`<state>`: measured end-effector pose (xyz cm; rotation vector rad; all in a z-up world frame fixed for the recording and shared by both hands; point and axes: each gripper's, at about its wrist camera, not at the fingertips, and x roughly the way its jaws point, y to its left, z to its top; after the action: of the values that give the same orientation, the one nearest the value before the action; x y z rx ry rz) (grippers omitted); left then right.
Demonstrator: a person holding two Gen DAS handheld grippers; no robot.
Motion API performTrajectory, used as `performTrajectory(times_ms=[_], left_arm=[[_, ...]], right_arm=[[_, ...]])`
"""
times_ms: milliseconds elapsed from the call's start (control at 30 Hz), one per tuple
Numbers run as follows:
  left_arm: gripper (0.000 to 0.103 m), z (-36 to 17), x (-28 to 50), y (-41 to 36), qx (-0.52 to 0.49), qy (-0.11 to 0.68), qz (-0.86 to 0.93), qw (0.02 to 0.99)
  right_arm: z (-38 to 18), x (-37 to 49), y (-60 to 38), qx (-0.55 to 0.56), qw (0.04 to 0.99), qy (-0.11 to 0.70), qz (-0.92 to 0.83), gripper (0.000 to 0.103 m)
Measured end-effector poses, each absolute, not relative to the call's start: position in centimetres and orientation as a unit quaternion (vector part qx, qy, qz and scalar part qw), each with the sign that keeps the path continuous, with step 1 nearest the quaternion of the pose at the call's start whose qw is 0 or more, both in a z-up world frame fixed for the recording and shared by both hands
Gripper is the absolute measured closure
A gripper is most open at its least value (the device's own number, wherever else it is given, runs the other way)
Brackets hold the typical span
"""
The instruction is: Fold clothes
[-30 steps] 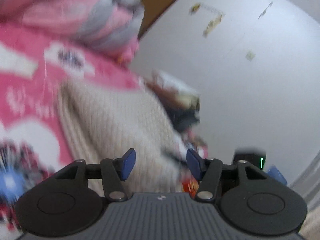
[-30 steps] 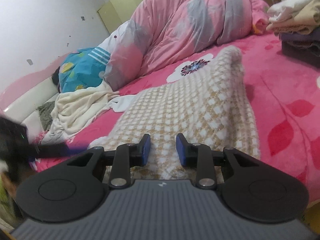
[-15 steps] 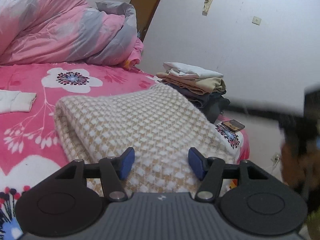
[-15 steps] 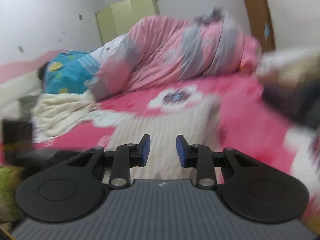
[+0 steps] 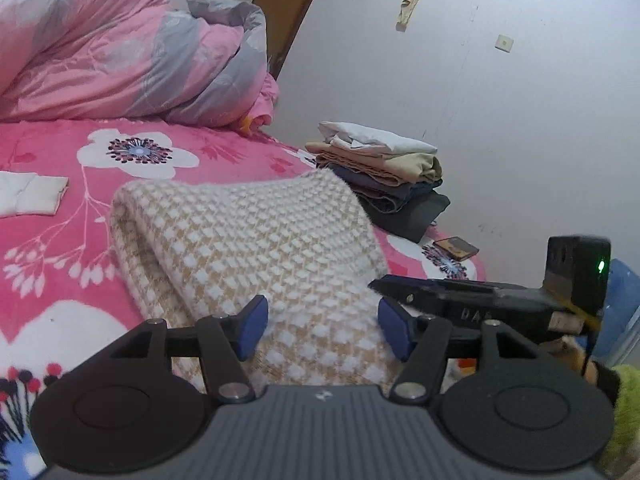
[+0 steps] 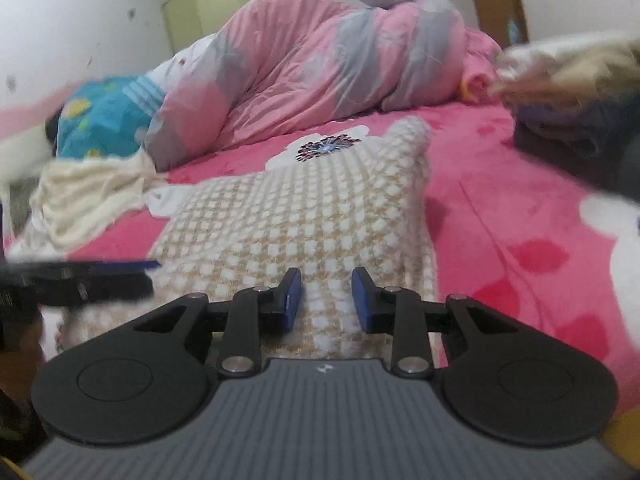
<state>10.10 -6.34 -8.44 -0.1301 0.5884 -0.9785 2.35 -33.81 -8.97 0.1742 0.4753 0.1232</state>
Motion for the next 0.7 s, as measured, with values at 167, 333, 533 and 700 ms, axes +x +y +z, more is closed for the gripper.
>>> performTrajectory(times_ms=[167,333,533,700], left_arm=[[0.038,-5.6,11.4,-5.5,-0.060,0.231,-0.475,0.847],[0.038,-5.2,16.4,-8.8,-0.037,0.221,-0.430,0.874],[0.045,-10.3,20.4,-10.0,0.013,0.281,-0.370,0.885],[0.045,-10.7,20.2,-9.4,0.009,0.273,-0.379,0.884]], right_arm=[[-4.8,3.0,-34.7,0.064,0.971,0.213,0.083,0.075],[-1.3,8.5,-33.7,-0.007,0.984,0.166,0.070,0.075],[-6.6,14.5,-35.7,-0.011,0.978,0.207,0.029,0.077],[-11.0,14.7,-38.0,0.037,0.972,0.230,0.021,0.076]])
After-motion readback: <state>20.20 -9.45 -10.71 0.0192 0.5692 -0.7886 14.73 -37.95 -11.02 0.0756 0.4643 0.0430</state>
